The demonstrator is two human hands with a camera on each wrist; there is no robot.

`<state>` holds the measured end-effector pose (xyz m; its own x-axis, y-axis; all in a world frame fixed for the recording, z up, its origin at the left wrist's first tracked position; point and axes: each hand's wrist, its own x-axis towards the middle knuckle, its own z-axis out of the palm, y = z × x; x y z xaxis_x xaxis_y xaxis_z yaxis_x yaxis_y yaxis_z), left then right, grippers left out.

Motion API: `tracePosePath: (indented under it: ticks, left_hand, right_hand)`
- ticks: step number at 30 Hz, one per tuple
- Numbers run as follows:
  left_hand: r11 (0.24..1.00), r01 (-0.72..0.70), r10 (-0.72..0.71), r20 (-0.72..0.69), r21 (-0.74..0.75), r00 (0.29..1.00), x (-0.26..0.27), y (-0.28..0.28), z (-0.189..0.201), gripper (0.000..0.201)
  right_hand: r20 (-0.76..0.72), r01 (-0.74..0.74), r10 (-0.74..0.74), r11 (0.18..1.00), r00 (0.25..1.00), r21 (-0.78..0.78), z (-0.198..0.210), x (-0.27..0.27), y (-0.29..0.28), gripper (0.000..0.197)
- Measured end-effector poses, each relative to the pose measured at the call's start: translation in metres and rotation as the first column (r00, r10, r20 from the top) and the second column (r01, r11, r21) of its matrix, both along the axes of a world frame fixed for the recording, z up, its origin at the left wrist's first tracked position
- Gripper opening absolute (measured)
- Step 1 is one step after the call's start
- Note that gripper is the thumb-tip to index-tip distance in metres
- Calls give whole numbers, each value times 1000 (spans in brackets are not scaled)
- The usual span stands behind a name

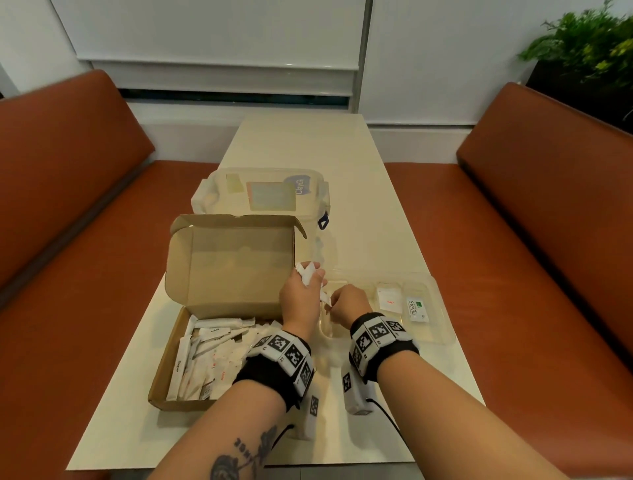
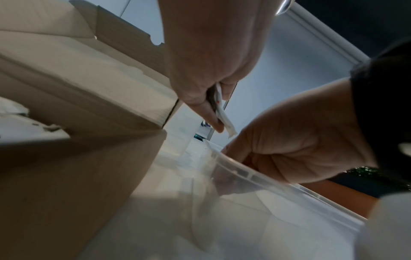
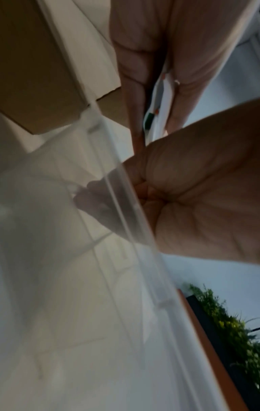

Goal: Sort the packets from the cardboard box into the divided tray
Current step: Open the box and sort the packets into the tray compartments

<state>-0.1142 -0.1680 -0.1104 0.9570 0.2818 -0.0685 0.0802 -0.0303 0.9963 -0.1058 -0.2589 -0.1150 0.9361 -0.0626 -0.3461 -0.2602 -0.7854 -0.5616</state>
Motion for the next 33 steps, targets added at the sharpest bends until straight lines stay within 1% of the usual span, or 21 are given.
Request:
tracePosePath:
  ticks: [1, 3, 6, 8, 10, 13, 15, 17, 18, 19, 20, 21, 22, 23, 24, 25, 27, 28, 29, 31, 33]
  left_hand:
    - [1000, 4, -4, -2, 0, 1000, 0, -1, 0, 11]
    - [1000, 10, -10, -9, 2, 1000, 0, -2, 0, 11]
    - [1000, 16, -16, -7, 0, 1000, 0, -2, 1, 15]
    - [1000, 18, -18, -2, -4, 1000, 0, -2, 1, 14]
    - [1000, 26, -26, -2, -8, 1000, -1, -2, 1, 12]
    - [999, 38, -38, -6, -2, 999, -1, -3, 1, 13]
    - [999, 44, -44, -10, 2, 999, -1, -3, 2, 12]
    - [999, 53, -53, -17, -9, 998, -2, -4, 3, 7]
    - [998, 57, -57, -17, -12, 998, -2, -4, 4, 6]
    - [998, 59, -59, -14, -14, 998, -2, -4, 5, 6]
    - [998, 61, -61, -11, -12, 998, -3, -4, 5, 5]
    - [998, 61, -61, -5, -2, 998, -3, -4, 5, 4]
    - [998, 58, -58, 2, 12, 998, -4, -4, 6, 5]
    - [998, 53, -53, 8, 21, 999, -4, -5, 6, 6]
    - [999, 45, -45, 12, 20, 999, -4, -5, 6, 7]
    - [999, 38, -38, 12, 8, 999, -3, -5, 7, 9]
    - [999, 29, -29, 7, -17, 1000, -1, -5, 8, 12]
    - [999, 26, -26, 1, -19, 1000, -1, -5, 8, 11]
    - [999, 24, -24, -4, -20, 1000, -1, -5, 8, 7]
    - [999, 21, -21, -12, -24, 1000, -2, -6, 7, 1]
    - [999, 17, -17, -21, -27, 1000, -4, -7, 5, 6]
  right_hand:
    - [-9, -29, 28, 999, 1000, -36, 0, 0, -1, 28]
    - [-16, -58, 57, 995, 998, -77, -3, 2, -3, 14]
    - [1, -81, 82, 989, 997, -124, -6, 2, -2, 22]
    - [10, -134, 138, 973, 990, -187, -8, 1, -1, 14]
    - [23, -159, 169, 958, 985, -239, -9, 0, 1, 14]
    - [37, -170, 185, 954, 982, -248, -12, 0, 1, 16]
    - [28, -174, 185, 960, 982, -217, -11, 0, 0, 16]
    - [80, -95, 101, 992, 992, -77, -9, 1, -6, 20]
    - [123, -15, 12, 1000, 992, 22, -6, 1, -8, 23]
    - [158, 78, -101, 987, 982, 141, -2, 0, -11, 23]
    - [149, 165, -215, 943, 965, 288, 3, -1, -14, 21]
    - [83, 233, -300, 863, 950, 448, 8, -1, -15, 19]
    - [-9, 276, -333, 765, 943, 582, 13, -3, -17, 21]
    - [-87, 295, -323, 682, 942, 669, 18, -4, -18, 24]
    - [-136, 296, -290, 631, 947, 717, 22, -5, -20, 23]
    - [-154, 283, -256, 604, 954, 745, 24, -7, -22, 20]
    - [-127, 231, -214, 582, 969, 780, 24, -10, -27, 12]
    - [-103, 215, -222, 572, 970, 792, 22, -11, -30, 9]
    - [-85, 217, -253, 559, 964, 800, 21, -11, -33, 6]
    - [-59, 251, -343, 549, 937, 797, 19, -9, -38, 8]
    - [-25, 271, -408, 560, 913, 783, 18, -7, -42, 8]
